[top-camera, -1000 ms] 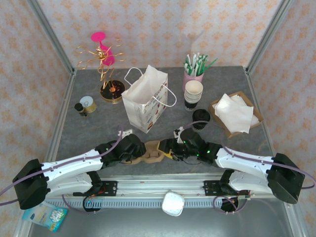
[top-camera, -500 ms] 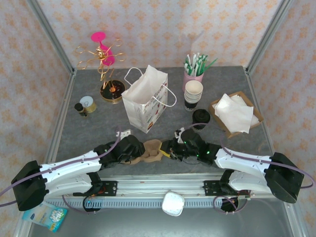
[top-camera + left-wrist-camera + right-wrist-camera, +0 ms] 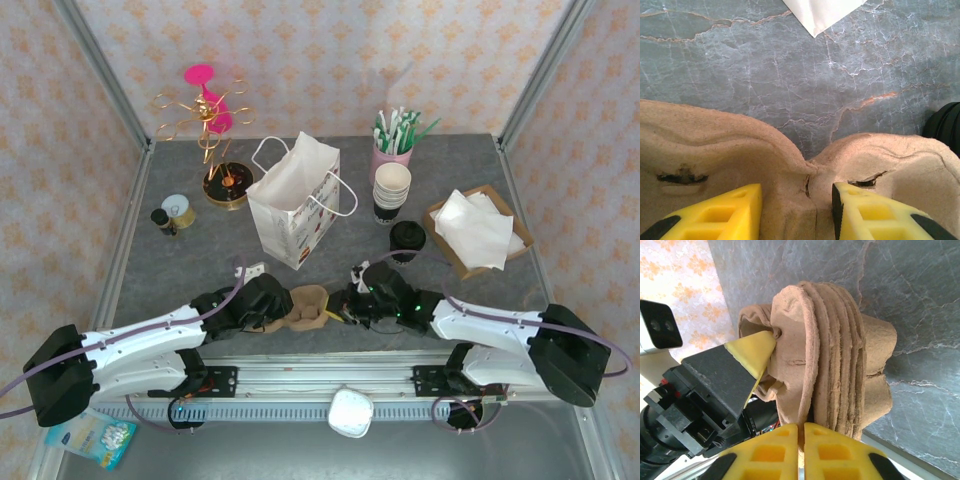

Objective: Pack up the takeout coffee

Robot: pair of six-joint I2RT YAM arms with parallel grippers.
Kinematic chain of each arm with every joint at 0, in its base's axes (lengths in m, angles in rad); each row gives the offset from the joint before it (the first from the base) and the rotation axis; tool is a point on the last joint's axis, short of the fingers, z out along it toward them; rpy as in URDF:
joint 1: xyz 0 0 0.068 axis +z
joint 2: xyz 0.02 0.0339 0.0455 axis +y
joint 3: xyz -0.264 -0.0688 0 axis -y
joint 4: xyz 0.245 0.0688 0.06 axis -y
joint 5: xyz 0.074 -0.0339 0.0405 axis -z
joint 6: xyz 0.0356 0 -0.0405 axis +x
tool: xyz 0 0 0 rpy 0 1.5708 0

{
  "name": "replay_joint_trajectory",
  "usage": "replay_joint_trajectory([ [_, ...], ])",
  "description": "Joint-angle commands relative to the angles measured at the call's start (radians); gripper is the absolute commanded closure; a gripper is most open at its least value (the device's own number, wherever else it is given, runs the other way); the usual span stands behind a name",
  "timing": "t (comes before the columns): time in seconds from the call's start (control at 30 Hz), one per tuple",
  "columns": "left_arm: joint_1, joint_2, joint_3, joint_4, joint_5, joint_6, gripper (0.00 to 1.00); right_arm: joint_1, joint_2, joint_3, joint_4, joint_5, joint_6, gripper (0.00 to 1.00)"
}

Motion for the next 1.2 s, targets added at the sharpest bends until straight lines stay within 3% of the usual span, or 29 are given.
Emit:
replay_joint_trajectory([
  [0.0,-0.031,0.022,-0.007,-0.001,0.062,-0.006,0.62,0.005,0.019,0.047,0.096,-0.048,-0.045,0.94],
  [0.23,-0.036,-0.005,0.062,-0.110,-0.043,0.049,0.55,0.004,0.019,0.063,0.039,-0.007,-0.080,1.00],
  [0.47,-0.046,-0.007,0.112,-0.127,-0.054,0.110,0.51,0.004,0.018,0.090,-0.015,0.021,-0.102,1.00],
  [0.6,-0.077,-0.093,0.123,-0.124,-0.133,0.179,0.51,0.004,0.054,0.091,-0.017,0.017,-0.096,1.00],
  [0.77,-0.109,-0.168,0.096,-0.096,-0.148,0.273,0.53,0.004,0.064,0.105,-0.028,0.032,-0.106,1.00],
  [0.87,-0.123,-0.167,0.089,-0.083,-0.130,0.312,0.53,0.004,0.071,0.107,-0.022,0.036,-0.101,1.00],
  [1.03,-0.122,-0.110,0.098,-0.130,-0.198,0.284,0.51,0.005,0.066,0.103,0.025,0.020,-0.092,1.00],
  [1.17,-0.132,-0.121,0.088,-0.017,-0.084,0.339,0.52,0.004,0.065,0.110,0.020,0.019,-0.093,1.00],
])
